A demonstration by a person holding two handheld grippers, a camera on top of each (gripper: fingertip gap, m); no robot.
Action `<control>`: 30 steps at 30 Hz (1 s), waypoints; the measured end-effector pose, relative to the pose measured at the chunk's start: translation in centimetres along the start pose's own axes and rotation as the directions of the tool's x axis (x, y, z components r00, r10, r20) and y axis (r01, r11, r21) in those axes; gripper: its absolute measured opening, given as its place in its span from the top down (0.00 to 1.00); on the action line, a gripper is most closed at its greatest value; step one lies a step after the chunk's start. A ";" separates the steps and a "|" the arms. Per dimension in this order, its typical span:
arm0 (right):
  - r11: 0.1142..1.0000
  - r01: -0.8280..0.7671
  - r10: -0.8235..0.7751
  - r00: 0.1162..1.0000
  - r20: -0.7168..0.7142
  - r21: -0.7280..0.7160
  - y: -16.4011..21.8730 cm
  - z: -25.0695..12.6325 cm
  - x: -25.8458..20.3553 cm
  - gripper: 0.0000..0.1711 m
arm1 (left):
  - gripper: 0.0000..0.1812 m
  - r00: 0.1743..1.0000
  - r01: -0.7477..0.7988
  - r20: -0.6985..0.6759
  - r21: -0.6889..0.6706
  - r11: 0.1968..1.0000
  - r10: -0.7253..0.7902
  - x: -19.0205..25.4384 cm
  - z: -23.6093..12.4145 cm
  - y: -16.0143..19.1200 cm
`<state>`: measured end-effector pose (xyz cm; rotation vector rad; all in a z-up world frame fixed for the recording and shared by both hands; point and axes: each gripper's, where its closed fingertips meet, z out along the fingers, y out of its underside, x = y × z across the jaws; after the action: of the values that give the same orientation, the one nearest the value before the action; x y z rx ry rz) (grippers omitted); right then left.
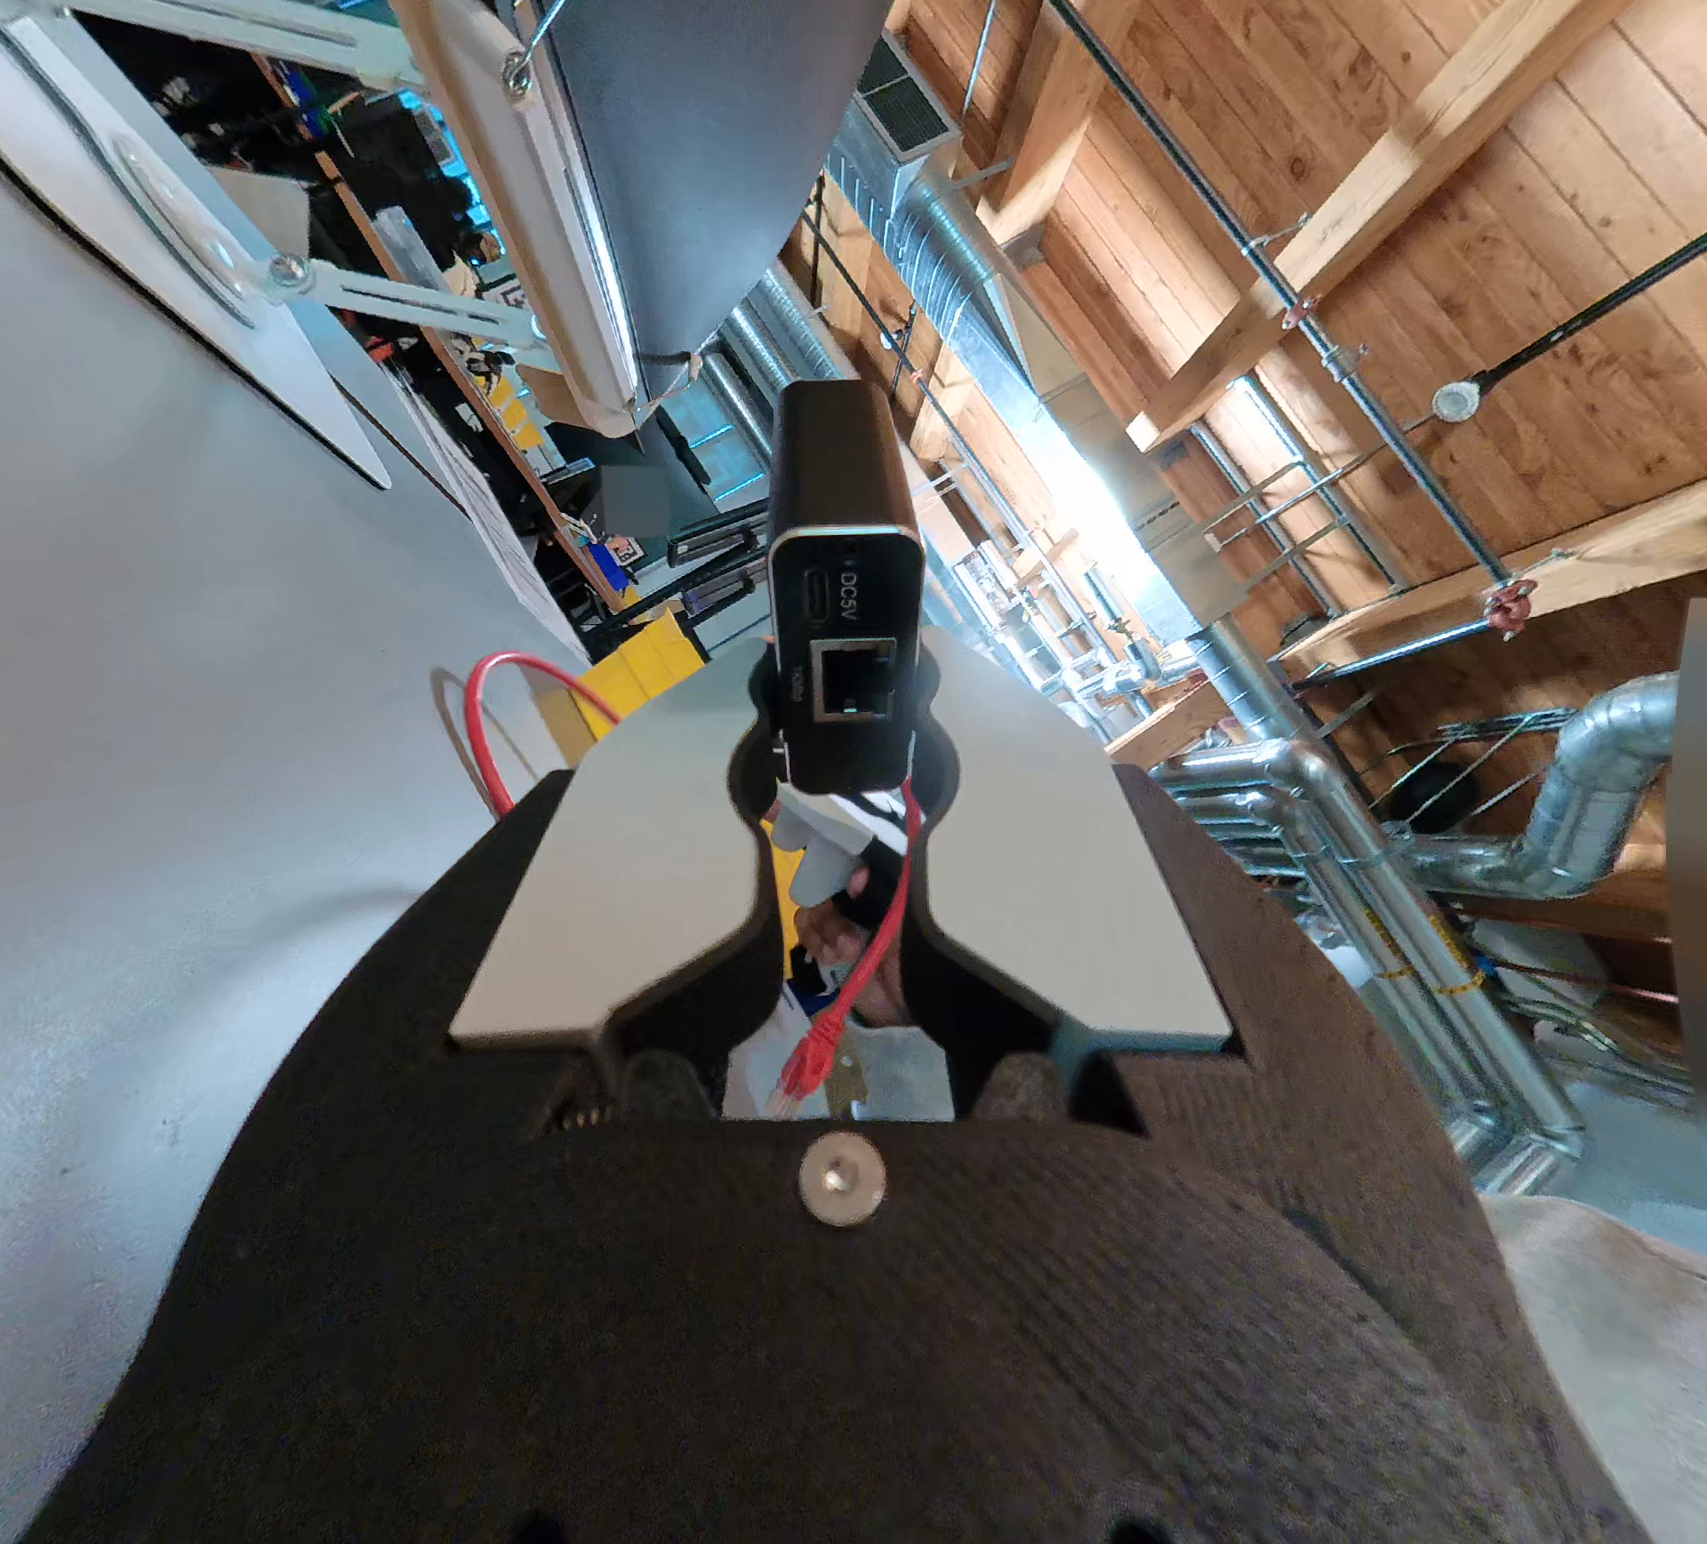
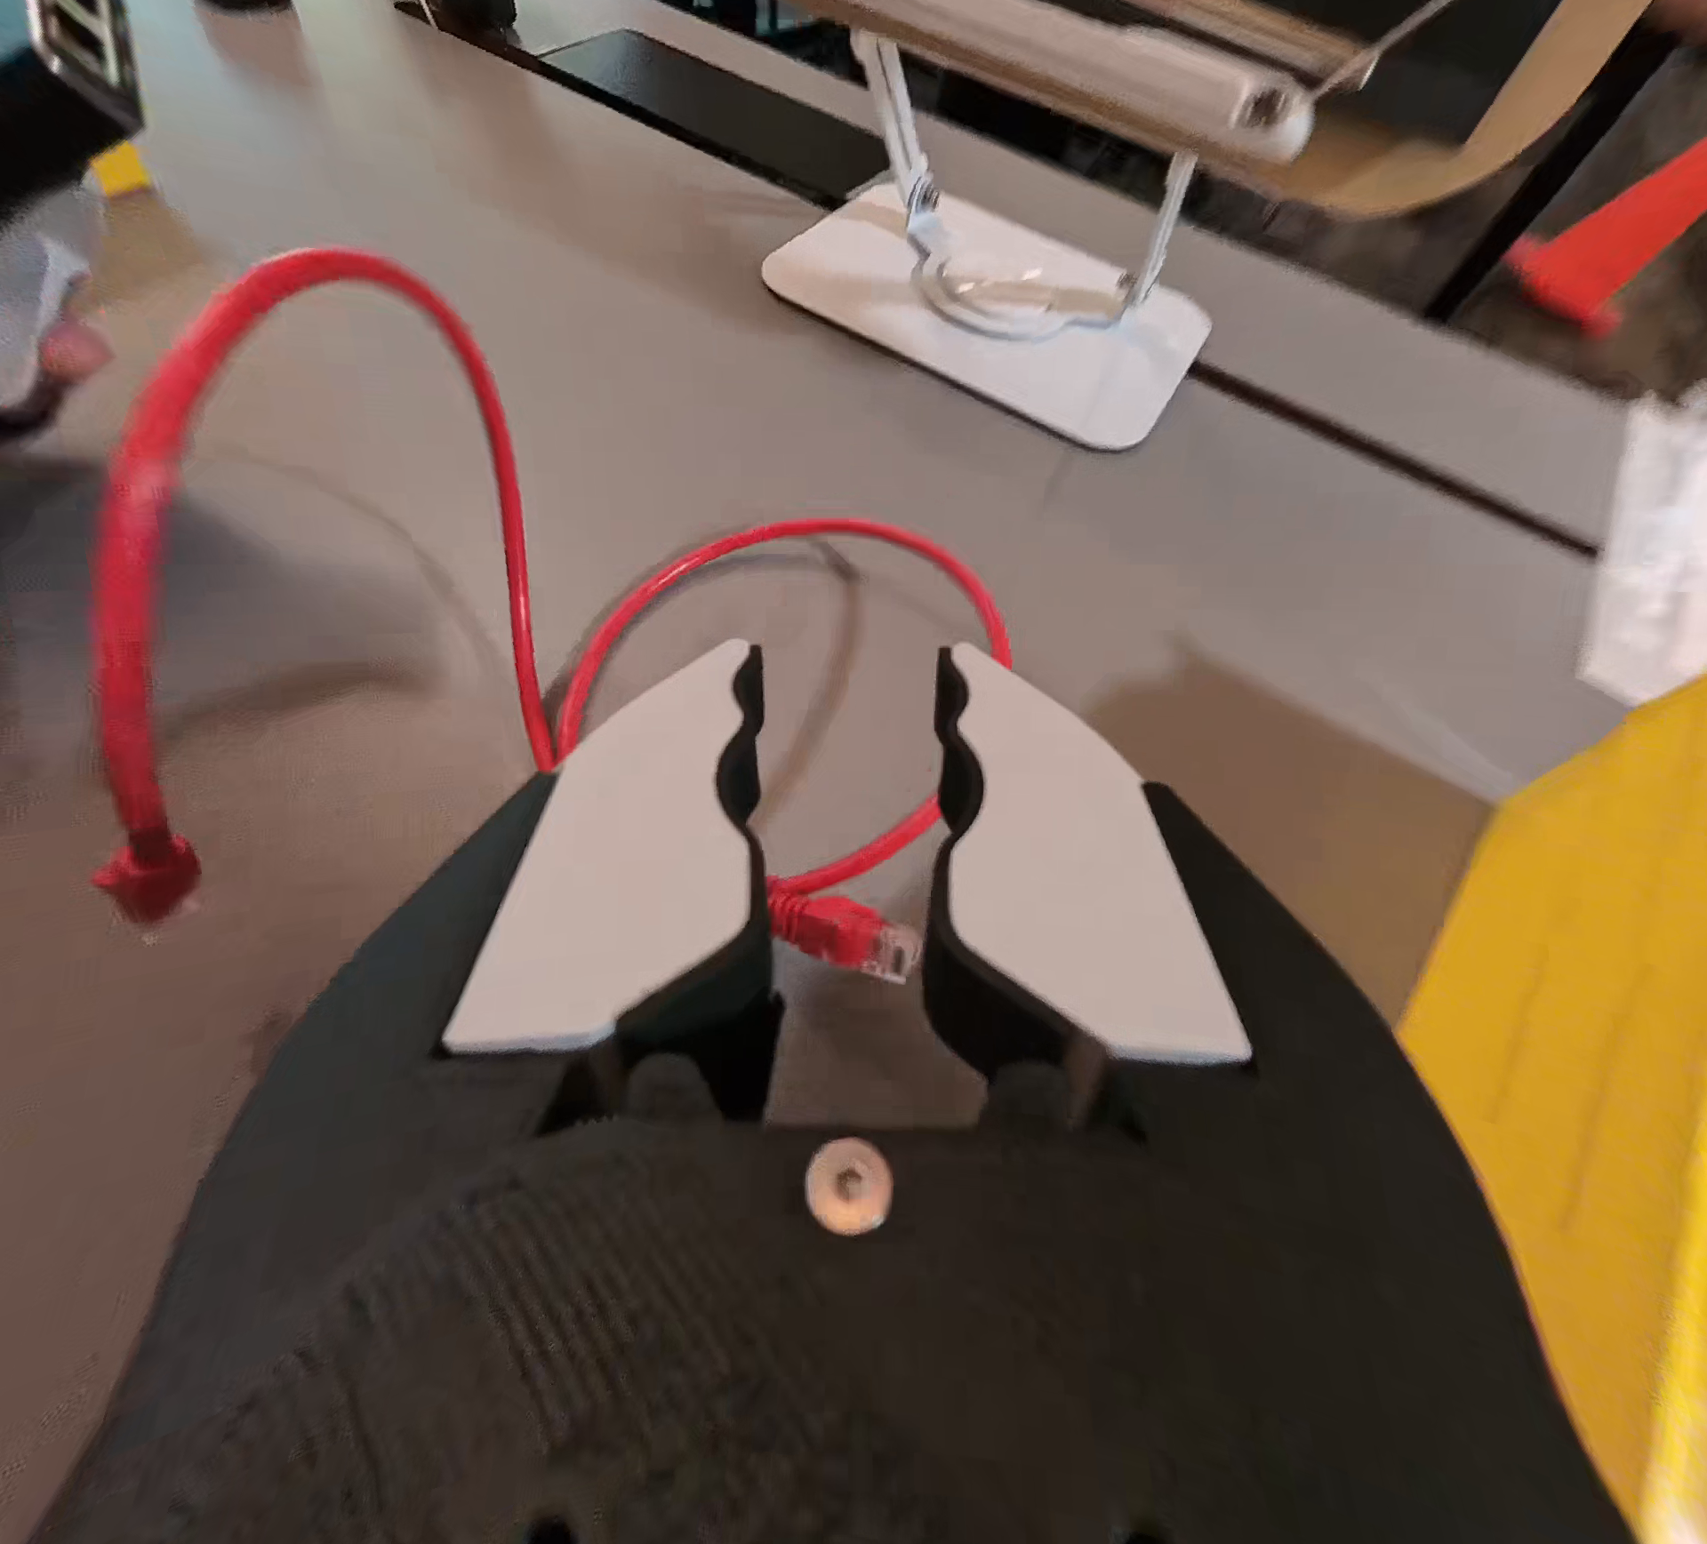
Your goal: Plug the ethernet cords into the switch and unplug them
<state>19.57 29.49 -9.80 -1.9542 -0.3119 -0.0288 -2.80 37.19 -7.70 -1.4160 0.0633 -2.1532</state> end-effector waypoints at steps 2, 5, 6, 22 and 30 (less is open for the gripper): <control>0.995 0.100 -0.099 0.995 -0.032 0.026 0.3 -0.7 -0.4 0.81 | 0.87 1.000 0.024 -0.007 0.000 1.000 -0.025 -0.1 0.1 0.2; 0.987 0.141 -0.141 0.990 -0.015 0.070 0.4 -1.6 -1.2 0.83 | 0.87 1.000 0.027 -0.006 -0.028 0.999 -0.027 -0.1 0.4 0.7; 0.987 0.131 -0.131 0.991 -0.002 0.089 0.3 -1.8 -1.3 0.83 | 0.86 1.000 0.020 -0.003 -0.036 0.999 -0.020 -0.1 0.4 0.9; 0.981 -0.158 0.151 0.986 0.065 0.116 1.0 -1.8 0.8 0.90 | 0.87 0.997 0.069 -0.010 -0.075 0.995 -0.070 -0.2 0.8 1.9; 0.942 -0.332 0.336 0.936 0.109 -0.054 3.9 0.5 -0.6 0.91 | 0.87 0.997 0.072 -0.009 -0.160 0.985 -0.075 0.0 1.3 3.6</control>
<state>19.79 28.35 -13.65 -2.0238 -0.0516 0.3050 -0.15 34.53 -8.33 -1.5126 0.1955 -2.2624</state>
